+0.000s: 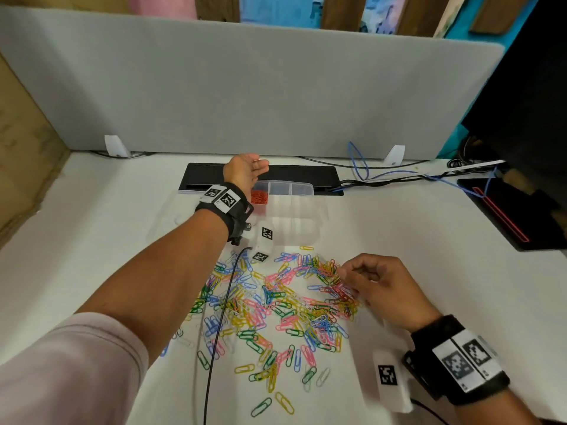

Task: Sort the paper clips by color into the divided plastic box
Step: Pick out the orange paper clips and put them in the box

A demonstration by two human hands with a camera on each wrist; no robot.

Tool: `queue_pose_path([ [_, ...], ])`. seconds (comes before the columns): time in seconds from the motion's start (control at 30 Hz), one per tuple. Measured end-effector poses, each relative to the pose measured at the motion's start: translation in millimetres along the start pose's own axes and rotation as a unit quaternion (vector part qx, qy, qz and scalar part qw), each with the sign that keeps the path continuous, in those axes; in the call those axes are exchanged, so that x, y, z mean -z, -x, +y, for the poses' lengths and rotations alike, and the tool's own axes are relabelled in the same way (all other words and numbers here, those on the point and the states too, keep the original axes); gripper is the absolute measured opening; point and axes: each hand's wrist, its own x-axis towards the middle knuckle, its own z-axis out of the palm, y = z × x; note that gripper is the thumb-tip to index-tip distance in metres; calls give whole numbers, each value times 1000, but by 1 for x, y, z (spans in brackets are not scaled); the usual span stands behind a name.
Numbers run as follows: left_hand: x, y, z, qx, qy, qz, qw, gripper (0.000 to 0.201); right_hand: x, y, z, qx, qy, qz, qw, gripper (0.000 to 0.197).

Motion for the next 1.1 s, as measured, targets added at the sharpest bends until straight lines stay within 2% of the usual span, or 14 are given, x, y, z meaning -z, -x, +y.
queue_pose_path([
  [0.2,-6,-1,-6,-37,-64,-8,997,33,4,4,-4,6,0,-3,1000,26],
  [0.4,-4,0,2,-31,-95,-29,995,18,6,5,-2,4,8,1,1000,26],
  [0.5,0,2,9,-23,-137,-37,990,25,4,7,-5,4,4,3,1000,27],
  [0.7,12,15,28,-20,-12,23,999,37,2,9,-8,-8,-13,12,1000,17],
  [0.9,5,22,46,-13,-45,-24,999,15,-4,13,-5,-2,-11,0,1000,15],
  [1.0,-5,23,37,-13,-57,-34,998,17,-1,14,-1,5,-18,2,1000,20],
  [1.1,-10,18,30,-12,-62,-3,998,20,4,15,1,6,-28,-1,1000,21],
])
